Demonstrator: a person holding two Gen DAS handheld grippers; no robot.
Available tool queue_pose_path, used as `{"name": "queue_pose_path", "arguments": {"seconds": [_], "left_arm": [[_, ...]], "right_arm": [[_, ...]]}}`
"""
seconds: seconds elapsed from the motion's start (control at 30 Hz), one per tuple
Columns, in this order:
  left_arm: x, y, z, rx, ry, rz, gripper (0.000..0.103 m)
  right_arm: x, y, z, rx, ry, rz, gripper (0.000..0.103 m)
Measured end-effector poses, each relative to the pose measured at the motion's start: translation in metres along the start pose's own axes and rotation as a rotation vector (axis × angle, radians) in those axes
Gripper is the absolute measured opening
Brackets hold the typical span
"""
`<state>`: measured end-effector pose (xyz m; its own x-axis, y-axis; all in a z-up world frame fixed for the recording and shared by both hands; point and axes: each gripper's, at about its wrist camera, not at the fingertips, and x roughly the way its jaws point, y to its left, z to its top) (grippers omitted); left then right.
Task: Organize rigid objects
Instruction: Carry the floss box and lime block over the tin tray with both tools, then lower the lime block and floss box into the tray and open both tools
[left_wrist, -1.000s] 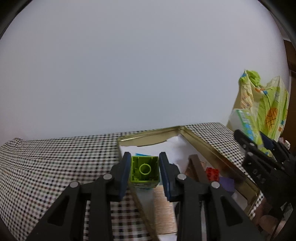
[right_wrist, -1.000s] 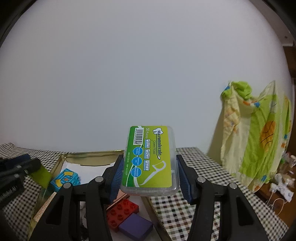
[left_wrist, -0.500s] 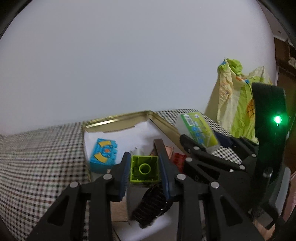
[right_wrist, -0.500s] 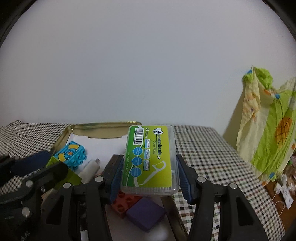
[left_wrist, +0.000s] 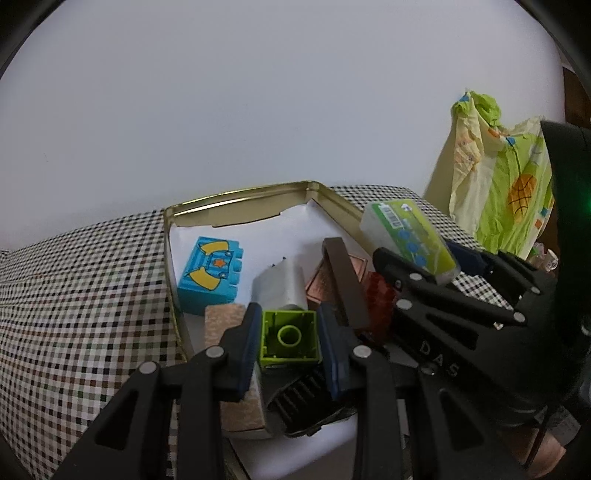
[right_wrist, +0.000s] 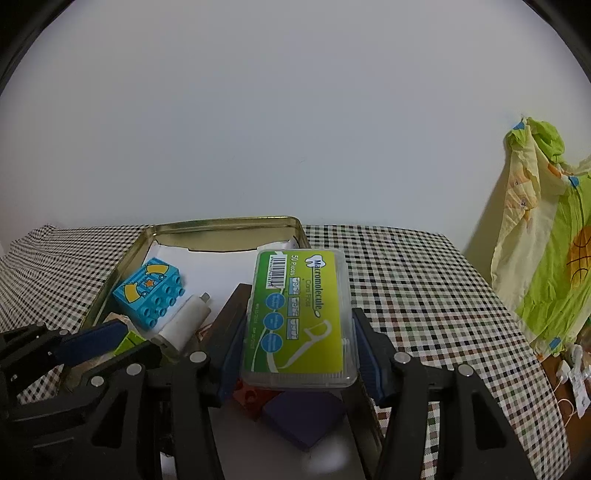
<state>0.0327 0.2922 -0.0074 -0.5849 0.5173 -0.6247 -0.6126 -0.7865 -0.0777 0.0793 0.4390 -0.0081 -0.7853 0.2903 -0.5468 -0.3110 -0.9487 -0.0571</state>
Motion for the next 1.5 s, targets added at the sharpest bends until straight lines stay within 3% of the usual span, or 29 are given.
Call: {"name": "queue_pose_path", "arguments": {"seconds": [0.67,1.03,1.07,1.13,1.2,1.4,1.5], "left_arm": [[0.002,0.005,0.0,0.02,0.006,0.079,0.03],[-0.003,0.007,-0.002,-0.017,-0.025,0.063,0.039],[-0.003,0.006,-0.002,-0.016,-0.03,0.07,0.04],[-0.004,0.008,-0.002,-0.043,-0.045,0.14,0.059],[-0.006,0.01,-0.002,-0.052,-0.062,0.123,0.063],[-0.009,0.025,-0.001,-0.15,-0.097,0.208,0.101],[-0.01,0.027,-0.001,-0.155,-0.105,0.21,0.102]], "right_arm": [[0.003,0.005,-0.004,-0.021,0.025,0.007,0.058],[0.001,-0.003,-0.006,0.038,0.026,0.058,0.06],[0.0,-0.004,-0.007,0.041,0.025,0.059,0.06],[0.0,-0.004,-0.007,0.046,0.023,0.046,0.06],[-0.001,-0.006,-0.008,0.062,0.018,0.058,0.061],[-0.005,-0.01,-0.008,0.089,0.007,0.068,0.061],[-0.006,-0.008,-0.009,0.087,0.007,0.063,0.061]]}}
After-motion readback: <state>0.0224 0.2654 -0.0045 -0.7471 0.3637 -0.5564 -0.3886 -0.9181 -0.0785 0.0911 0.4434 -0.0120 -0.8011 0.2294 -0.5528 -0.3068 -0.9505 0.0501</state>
